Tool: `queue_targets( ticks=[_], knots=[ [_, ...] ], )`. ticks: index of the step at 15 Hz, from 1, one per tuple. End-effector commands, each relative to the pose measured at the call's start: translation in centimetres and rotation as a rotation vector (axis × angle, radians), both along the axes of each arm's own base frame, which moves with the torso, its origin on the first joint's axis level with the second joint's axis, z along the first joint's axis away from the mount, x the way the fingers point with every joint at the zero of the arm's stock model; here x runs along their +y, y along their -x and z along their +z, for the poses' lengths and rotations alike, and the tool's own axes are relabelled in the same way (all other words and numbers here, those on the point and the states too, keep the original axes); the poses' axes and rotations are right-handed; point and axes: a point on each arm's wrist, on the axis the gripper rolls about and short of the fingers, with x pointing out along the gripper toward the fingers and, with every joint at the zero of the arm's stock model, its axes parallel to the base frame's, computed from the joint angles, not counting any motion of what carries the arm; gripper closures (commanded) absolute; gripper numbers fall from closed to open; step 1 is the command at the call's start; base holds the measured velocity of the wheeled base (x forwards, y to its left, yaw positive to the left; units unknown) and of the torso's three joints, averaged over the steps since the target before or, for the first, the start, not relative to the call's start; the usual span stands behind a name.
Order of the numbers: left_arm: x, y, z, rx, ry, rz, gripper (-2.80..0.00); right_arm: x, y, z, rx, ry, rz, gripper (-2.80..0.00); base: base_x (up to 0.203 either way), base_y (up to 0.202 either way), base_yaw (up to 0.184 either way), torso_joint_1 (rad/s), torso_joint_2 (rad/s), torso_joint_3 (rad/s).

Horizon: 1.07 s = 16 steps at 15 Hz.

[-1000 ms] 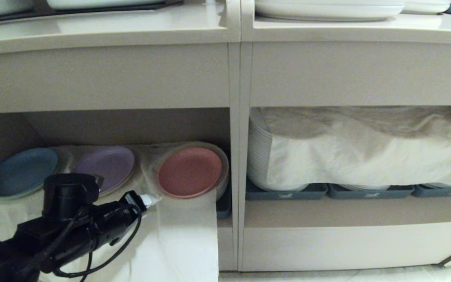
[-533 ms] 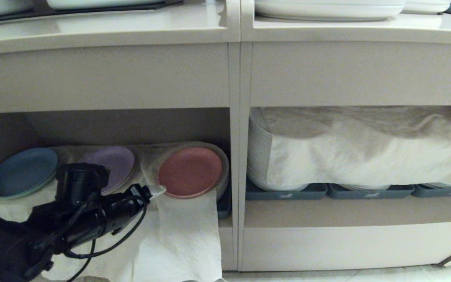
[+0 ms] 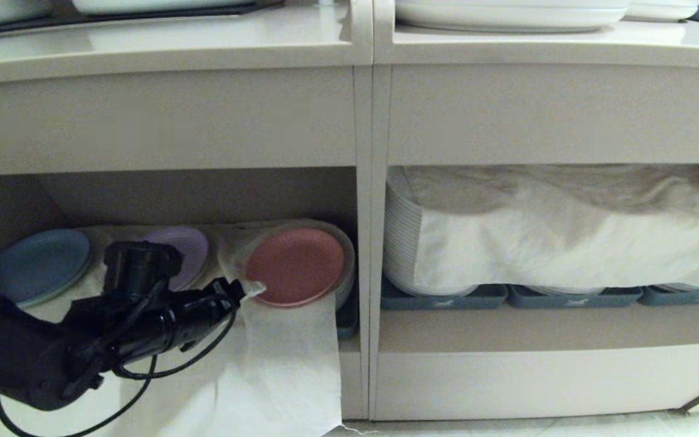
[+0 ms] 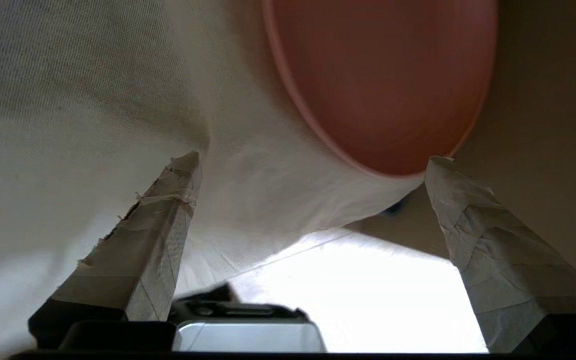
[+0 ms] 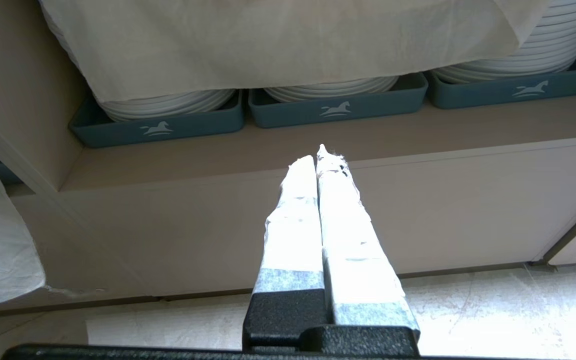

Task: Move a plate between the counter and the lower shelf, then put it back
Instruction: Pick up the plate in the cupboard

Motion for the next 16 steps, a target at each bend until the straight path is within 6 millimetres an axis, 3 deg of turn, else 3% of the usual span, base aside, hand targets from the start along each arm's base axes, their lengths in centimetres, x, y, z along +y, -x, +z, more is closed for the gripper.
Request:
queue_targets(
  ticks=[1,9,16],
  knots=[
    [-0.2,-0.9,0.3,-0.011,0.003,0.0,-2.8,0.0,0.0,0.0,0.0,0.0,0.0,0.0,0.0,0.0,0.0,0.0,0.0,0.0],
    [-0.2,-3.0,0.7,0.007,-0.031,-0.033,-2.8,0.0,0.0,0.0,0.0,0.0,0.0,0.0,0.0,0.0,0.0,0.0,0.0,0.0],
    [-0.3,-3.4,0.4,0.003,-0.052,-0.047,-2.8,0.0,0.0,0.0,0.0,0.0,0.0,0.0,0.0,0.0,0.0,0.0,0.0,0.0]
  ],
)
